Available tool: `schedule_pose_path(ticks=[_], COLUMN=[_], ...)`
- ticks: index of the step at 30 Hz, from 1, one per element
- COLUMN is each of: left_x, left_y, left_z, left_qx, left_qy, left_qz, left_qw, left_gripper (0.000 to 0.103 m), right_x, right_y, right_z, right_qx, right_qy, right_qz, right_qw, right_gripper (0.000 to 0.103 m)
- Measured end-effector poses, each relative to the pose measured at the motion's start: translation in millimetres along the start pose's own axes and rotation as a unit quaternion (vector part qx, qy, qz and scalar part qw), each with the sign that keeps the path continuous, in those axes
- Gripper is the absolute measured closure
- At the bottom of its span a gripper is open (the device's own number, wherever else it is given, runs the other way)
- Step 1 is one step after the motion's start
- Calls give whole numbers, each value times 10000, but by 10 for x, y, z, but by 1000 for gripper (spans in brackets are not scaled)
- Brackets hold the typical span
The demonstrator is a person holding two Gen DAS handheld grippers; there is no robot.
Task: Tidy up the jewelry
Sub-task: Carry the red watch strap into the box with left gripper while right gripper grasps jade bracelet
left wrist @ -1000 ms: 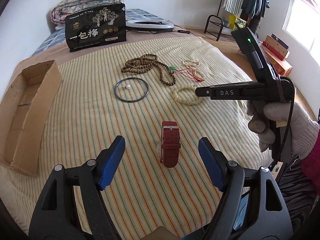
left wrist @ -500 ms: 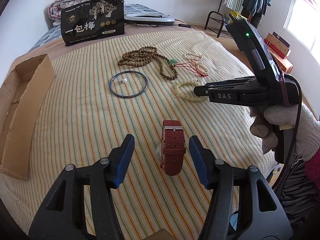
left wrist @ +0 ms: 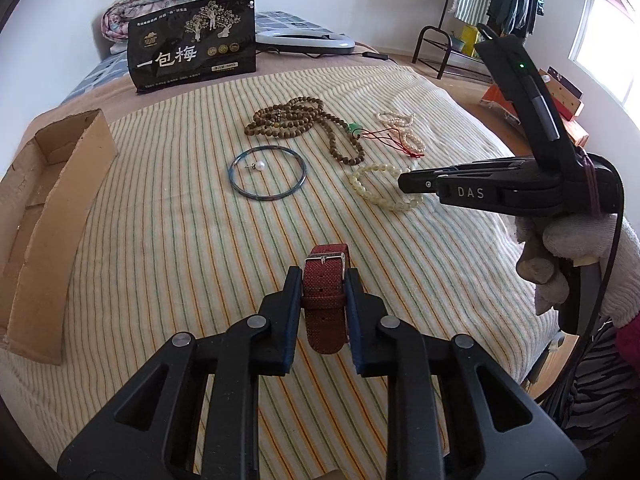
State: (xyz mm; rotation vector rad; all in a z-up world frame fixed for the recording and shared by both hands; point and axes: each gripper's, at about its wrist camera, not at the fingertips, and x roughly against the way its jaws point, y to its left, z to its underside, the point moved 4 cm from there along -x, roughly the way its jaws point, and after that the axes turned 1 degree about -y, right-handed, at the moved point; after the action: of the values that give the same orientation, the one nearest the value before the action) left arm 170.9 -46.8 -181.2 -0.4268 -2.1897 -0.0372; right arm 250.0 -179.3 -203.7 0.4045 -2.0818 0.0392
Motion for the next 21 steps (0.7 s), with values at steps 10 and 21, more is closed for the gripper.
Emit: schedule_pose_path(ticks=[10, 21], left_x=[137, 384], left_y=[119, 349], left_z=[-51, -155], left_qx=[111, 318], left_qy=[-180, -524], left_qz=[-49, -195], left_qw=[9998, 9979], left_gripper=[83, 83], right_x=[295, 541], right_y=[163, 368], right_z=[-141, -290], right_qx=[120, 274], right_qy=[-454, -828], right_qz=[-45, -71], right_qw=[9989, 9962], right_gripper=[98, 98])
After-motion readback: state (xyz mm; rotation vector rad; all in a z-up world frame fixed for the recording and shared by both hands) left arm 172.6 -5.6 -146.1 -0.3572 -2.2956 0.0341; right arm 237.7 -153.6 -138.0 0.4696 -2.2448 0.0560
